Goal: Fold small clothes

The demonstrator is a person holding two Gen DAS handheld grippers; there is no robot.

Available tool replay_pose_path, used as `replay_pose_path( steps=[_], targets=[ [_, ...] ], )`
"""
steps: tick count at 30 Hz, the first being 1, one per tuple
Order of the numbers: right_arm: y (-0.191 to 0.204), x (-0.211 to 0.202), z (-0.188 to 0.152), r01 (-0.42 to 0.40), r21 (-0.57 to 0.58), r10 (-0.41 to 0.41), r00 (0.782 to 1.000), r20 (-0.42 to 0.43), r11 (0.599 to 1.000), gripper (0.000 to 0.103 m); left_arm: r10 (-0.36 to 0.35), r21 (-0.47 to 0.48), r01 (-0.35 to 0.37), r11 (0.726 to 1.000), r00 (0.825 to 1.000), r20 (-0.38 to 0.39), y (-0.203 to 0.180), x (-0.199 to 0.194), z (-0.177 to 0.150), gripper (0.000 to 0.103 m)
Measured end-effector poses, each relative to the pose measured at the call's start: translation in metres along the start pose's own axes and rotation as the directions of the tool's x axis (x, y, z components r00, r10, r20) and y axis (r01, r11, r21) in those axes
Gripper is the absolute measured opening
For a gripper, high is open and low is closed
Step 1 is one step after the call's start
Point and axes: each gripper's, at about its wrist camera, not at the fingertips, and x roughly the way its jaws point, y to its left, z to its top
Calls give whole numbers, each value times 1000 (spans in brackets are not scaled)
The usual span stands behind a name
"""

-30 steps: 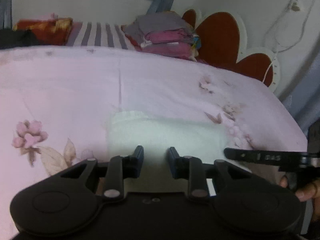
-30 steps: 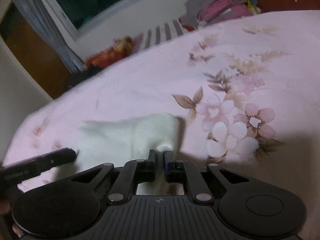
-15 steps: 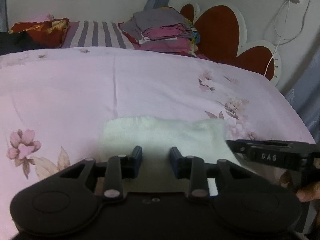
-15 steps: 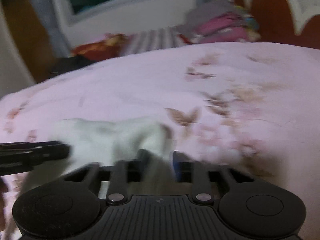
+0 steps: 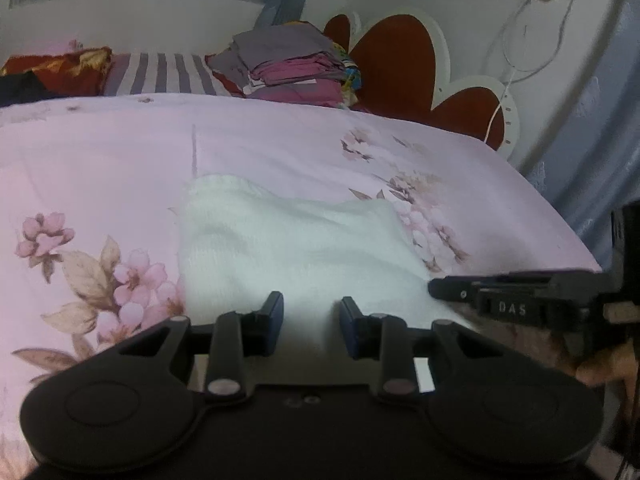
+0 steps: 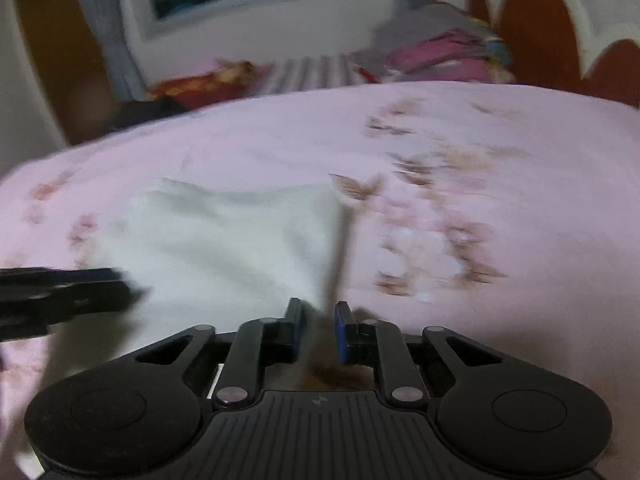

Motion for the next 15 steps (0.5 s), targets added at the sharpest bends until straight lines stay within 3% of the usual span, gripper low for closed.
replay_pose_path(
  steps=[2,5,8,10,11,12,13,14,15],
  targets=[
    [-2,-13,-2,-27,9,26,1000,17,1000,15,-1,-1,1,1000,1000,10,-2,-12,-9,30],
    [-2,-42,-10,-131,36,129,990,59,991,15,-6,-1,6,1000,1000,27,-12,-35,-32,30],
    [9,-66,-25,-188,8,187,980,67,982,15,11,-6,-11,1000,1000,-3,-18,-51,-54,30],
    [6,-76,-35,-185,47,181,980,88,982,16,60,8,-60,998,998,15,-17,-63,-61,41],
    [1,-78,-38,-183,81,174,979,102,980,21,94,6,-95,996,995,27,-15,-68,-62,59],
    [-5,-77,-38,-170,117,159,982,99,978,47,132,-2,-132,991,990,40,-11,-72,-62,68],
    [-9,-78,-39,-155,135,144,985,90,979,56,154,-11,-153,988,987,44,-9,-75,-61,66],
    [-9,-84,-40,-165,121,153,983,101,979,56,159,-25,-159,987,987,29,-7,-76,-60,53],
    [-7,-89,-41,-197,88,187,976,115,976,46,159,-37,-159,987,987,12,-6,-75,-60,47]
  ],
)
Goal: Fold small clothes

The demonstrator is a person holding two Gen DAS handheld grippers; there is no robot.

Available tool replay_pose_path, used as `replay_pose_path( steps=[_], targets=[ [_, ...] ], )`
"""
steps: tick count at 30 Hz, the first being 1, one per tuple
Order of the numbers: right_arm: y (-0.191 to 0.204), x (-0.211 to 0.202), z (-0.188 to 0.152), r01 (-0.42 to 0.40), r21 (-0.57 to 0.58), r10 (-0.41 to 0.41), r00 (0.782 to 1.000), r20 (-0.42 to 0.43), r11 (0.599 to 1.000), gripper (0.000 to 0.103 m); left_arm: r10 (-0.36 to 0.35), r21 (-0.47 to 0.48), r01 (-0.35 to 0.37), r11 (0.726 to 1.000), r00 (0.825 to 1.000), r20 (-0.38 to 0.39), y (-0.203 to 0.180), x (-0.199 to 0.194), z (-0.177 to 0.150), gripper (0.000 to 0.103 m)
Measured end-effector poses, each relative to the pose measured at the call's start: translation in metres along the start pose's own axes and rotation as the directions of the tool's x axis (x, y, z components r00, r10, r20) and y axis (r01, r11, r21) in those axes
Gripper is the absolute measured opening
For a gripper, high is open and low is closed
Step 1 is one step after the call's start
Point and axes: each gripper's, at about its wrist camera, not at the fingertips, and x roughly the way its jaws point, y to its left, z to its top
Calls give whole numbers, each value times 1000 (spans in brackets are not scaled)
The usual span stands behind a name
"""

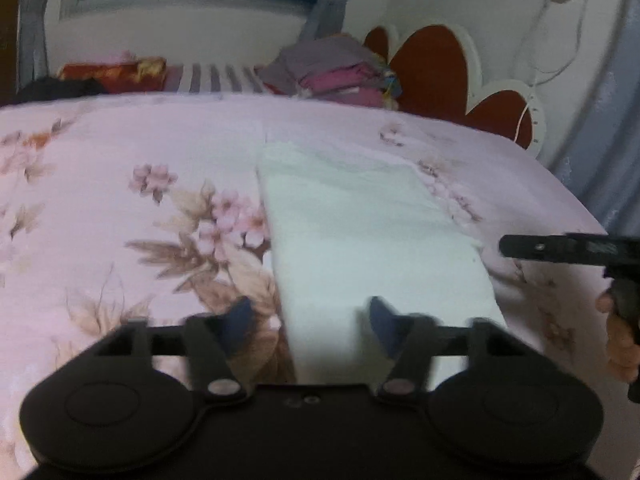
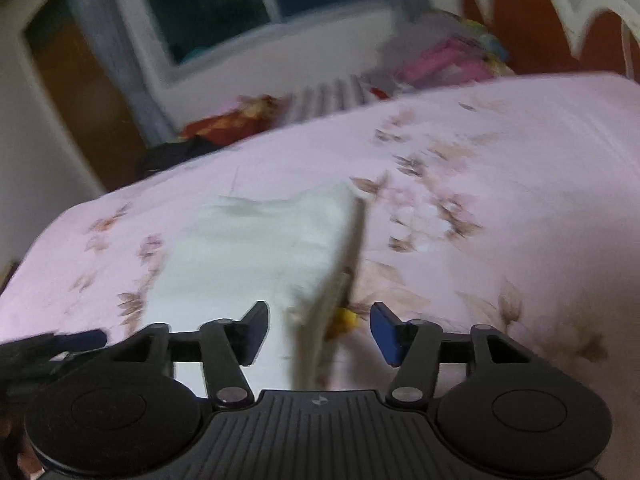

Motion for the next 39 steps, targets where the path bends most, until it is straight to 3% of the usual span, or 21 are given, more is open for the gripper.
replay_pose_path(
  steps=[1,2,7,10,15,17,19,23,25,29,31,36,39],
  targets=[
    [7,-5,-2,-35,-39,35,999,6,999,36,11,-8,-11,1000,1000,-12,0,0,-1,47],
    [13,-7,-4,-47,-68,47,999,-7,997,34,28,-10,-28,1000,999,-27,-4,1,-2,48],
    [37,-9,-33,-115,-191,95,989,-112,975,34,110,11,-110,994,986,-126,-21,9,-26,61],
    [32,14,-65,-32,-282,-37,972,-233,959,32,141,19,-140,990,981,-135,-29,8,-39,63],
    [22,-1,-57,-47,-173,11,980,-201,984,32,174,19,-173,985,975,-138,-32,3,-39,65],
    [11,-4,-49,-44,-86,30,986,-164,995,37,186,14,-186,983,973,-138,-32,0,-39,66],
    [-2,-6,-41,-50,26,53,989,-137,998,72,188,6,-189,982,973,-137,-35,-2,-37,68],
    [-29,-2,-22,-102,212,125,987,-100,972,73,222,25,-220,975,968,-119,-37,-2,-26,84],
    [-36,4,-14,-118,255,145,985,-91,960,73,231,36,-229,973,965,-120,-35,0,-18,84],
    [-49,14,-3,-146,324,176,982,-66,935,73,149,-82,-156,984,985,-85,-15,3,6,83],
    [-55,24,2,-163,363,196,979,-54,917,73,65,-173,-78,982,995,-78,0,8,16,74],
    [-80,46,9,-179,481,215,976,-22,858,73,-40,-354,13,935,997,-67,30,30,29,70],
    [-86,63,13,-207,519,262,964,-35,829,73,-70,-394,22,919,992,-108,42,51,31,69]
  ],
)
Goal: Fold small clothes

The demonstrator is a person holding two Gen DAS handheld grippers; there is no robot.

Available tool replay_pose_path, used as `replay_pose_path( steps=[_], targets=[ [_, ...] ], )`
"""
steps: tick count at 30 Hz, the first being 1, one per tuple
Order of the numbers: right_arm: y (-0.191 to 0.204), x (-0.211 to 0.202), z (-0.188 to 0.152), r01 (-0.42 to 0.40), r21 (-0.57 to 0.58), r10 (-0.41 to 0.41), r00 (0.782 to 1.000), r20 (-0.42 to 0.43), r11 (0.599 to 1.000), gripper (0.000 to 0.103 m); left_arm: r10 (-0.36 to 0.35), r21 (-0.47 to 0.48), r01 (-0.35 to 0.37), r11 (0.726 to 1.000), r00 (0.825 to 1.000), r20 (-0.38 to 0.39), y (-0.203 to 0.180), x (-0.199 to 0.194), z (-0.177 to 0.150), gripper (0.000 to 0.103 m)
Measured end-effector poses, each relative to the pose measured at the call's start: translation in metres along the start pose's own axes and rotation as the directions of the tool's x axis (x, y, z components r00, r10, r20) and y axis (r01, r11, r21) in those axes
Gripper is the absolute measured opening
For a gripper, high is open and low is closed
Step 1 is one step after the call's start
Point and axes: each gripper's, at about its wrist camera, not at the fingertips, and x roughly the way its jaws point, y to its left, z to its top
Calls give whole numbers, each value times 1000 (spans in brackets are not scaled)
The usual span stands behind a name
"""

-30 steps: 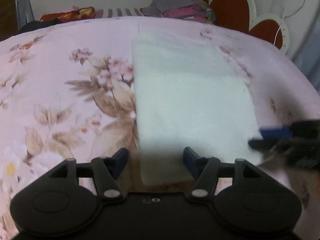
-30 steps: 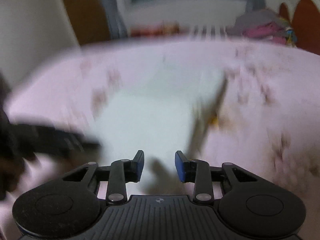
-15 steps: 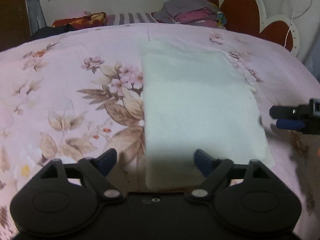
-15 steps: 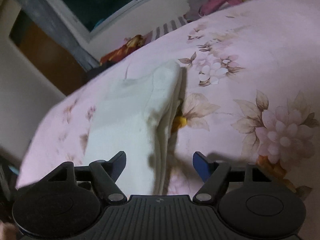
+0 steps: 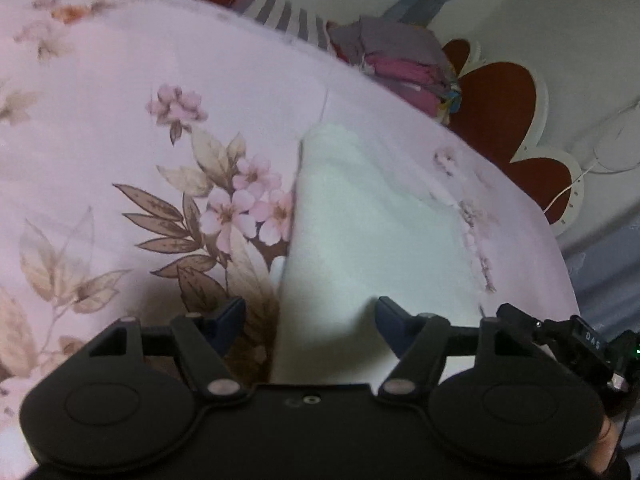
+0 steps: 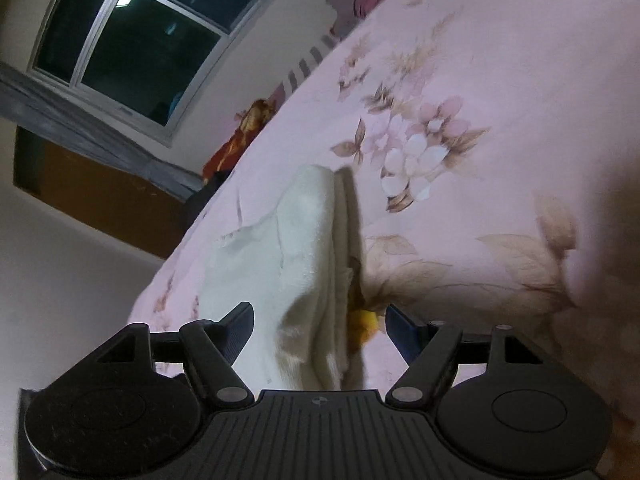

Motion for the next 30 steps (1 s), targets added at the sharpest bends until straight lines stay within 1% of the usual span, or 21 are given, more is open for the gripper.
replay_pose_path(
  steps=[2,4,6,8,9,10,11,13,14,15,16,17,18,19,22,25,27,28,30],
  targets=[
    [-6,15,3,13,34,-11,999,-46,999,73,-17,-9,17,1000,1000,-18,5,9,4,71],
    [-5,20,4,-10,39,12,999,-52,999,73,-53,-21,53,998,998,-20,7,15,9,70],
    [1,28,5,-13,29,15,997,-79,1000,73,-105,-26,104,994,994,-42,5,25,15,60],
    [11,36,5,0,-7,0,995,-99,1000,73,-141,-34,139,990,988,-61,3,38,19,59],
    [16,39,6,14,-27,-17,995,-102,1000,72,-147,-21,146,989,987,-59,1,42,20,53],
    [23,42,5,34,-60,-40,993,-107,998,59,-146,-3,146,989,988,-55,-1,44,22,48],
    [31,45,3,66,-105,-78,991,-113,992,49,-141,19,142,990,989,-47,-3,45,22,42],
    [47,49,-2,123,-216,-148,984,-100,968,38,-125,77,127,989,992,-32,-14,41,21,38],
    [57,49,-6,142,-266,-170,982,-86,953,35,-118,120,119,986,993,-20,-20,36,20,36],
    [70,48,-12,176,-337,-207,977,-58,925,33,-118,156,118,981,993,-8,-25,30,19,35],
    [86,47,-20,216,-418,-246,969,-20,882,32,-123,178,121,977,992,0,-28,23,19,35],
    [100,49,-30,237,-466,-264,964,8,852,32,-127,199,123,972,992,11,-30,15,20,35],
    [112,50,-37,242,-493,-264,964,26,836,32,-125,220,116,968,992,27,-29,4,22,35],
    [125,49,-44,236,-504,-253,967,35,831,32,-122,238,109,965,992,38,-25,-6,26,35],
    [158,59,-63,208,-531,-224,974,36,821,32,-108,262,87,961,992,66,-3,-41,39,35],
    [192,84,-87,162,-550,-189,982,8,819,32,-66,259,46,965,996,67,35,-71,52,36],
    [213,105,-107,132,-564,-169,985,-14,815,32,-31,245,13,969,997,69,61,-86,56,36],
    [222,116,-118,115,-561,-160,987,-32,820,32,-16,229,0,973,998,68,77,-93,57,36],
    [235,134,-135,96,-561,-153,987,-56,823,32,-4,191,-9,981,998,67,103,-104,57,36]
  ],
)
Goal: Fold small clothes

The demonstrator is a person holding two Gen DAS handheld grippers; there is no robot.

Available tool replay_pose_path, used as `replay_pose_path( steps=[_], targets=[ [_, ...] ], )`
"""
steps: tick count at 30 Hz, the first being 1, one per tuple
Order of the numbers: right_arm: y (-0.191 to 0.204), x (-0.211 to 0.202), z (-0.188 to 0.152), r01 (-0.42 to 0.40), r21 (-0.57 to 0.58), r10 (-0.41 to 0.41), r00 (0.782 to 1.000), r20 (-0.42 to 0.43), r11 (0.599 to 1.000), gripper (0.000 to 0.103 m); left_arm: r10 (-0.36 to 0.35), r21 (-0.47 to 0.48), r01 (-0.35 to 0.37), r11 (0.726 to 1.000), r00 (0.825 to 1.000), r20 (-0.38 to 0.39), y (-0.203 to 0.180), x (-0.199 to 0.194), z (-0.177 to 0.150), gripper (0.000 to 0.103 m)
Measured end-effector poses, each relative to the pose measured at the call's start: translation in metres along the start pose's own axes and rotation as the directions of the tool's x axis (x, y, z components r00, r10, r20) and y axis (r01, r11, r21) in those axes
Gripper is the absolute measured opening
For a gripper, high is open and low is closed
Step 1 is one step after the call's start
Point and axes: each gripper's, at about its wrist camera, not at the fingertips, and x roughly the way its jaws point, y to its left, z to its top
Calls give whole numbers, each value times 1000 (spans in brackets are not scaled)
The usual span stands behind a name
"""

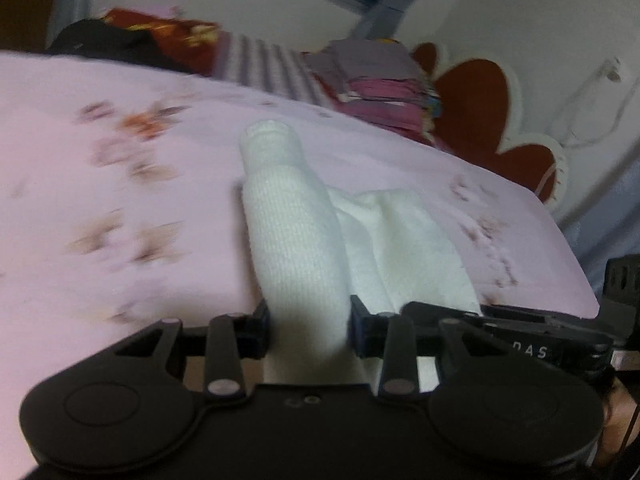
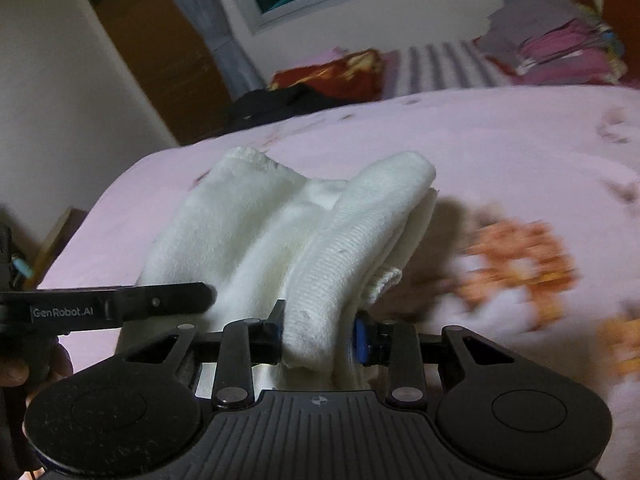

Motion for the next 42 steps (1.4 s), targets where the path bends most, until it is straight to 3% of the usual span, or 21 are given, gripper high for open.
replay_pose_path(
  steps=[4,8,10,12,15,18,22,25,26,27,28,29,31,33,34,36,39,42],
  targets=[
    [37,26,-10,1,-50,-2,1000,-18,999,32,1,-32,-1,999,1000,2,32,-11,-5,36],
    [39,42,-18,15,-9,-16,999,-40,1000,32,-14,-47,12,999,1000,-28,55,-5,-12,37],
    [31,51,-23,41,16,-39,997,-64,999,32,7,-39,-9,999,999,-48,63,4,-17,44],
    [20,56,-25,45,49,-41,996,-73,998,33,30,-63,-33,997,998,-48,72,3,-22,64],
    [17,52,-24,73,67,-68,995,-76,995,49,60,-58,-62,996,997,-41,75,4,-25,73],
    [17,52,-23,95,65,-90,993,-74,993,57,68,-41,-70,997,997,-39,74,3,-25,77],
    [15,48,-22,107,68,-102,992,-69,992,59,70,-28,-72,997,996,-49,77,0,-24,80],
    [27,23,-18,168,19,-169,985,39,986,58,115,-2,-115,993,993,-13,73,-18,-19,75],
    [31,14,-15,188,-2,-188,978,87,982,58,116,14,-116,993,993,18,71,-24,-15,67],
    [35,9,-12,194,-24,-190,974,121,981,37,101,31,-103,994,993,54,68,-30,-12,53],
    [40,6,-8,180,-60,-170,976,139,982,12,91,51,-96,994,992,91,62,-33,-8,49],
    [45,8,-5,179,-91,-166,977,136,980,8,82,74,-90,993,990,111,56,-35,-6,45],
    [54,16,-2,179,-149,-163,980,115,973,6,41,163,-58,985,993,107,39,-27,-3,38],
    [58,32,-4,198,-192,-188,980,67,961,5,59,245,-57,968,998,-1,25,-4,-8,38],
    [56,43,-7,240,-215,-241,970,21,947,5,76,288,-60,956,996,-46,20,8,-14,38],
    [48,52,-13,270,-195,-277,961,-8,943,5,106,350,-96,932,994,-9,8,7,-21,38],
    [56,22,-19,265,-173,-260,964,51,949,5,18,329,-26,944,999,30,5,-20,-33,41],
    [76,-5,-43,221,-248,-212,975,64,943,5,-21,273,6,962,998,52,12,-47,-61,40]
  ],
)
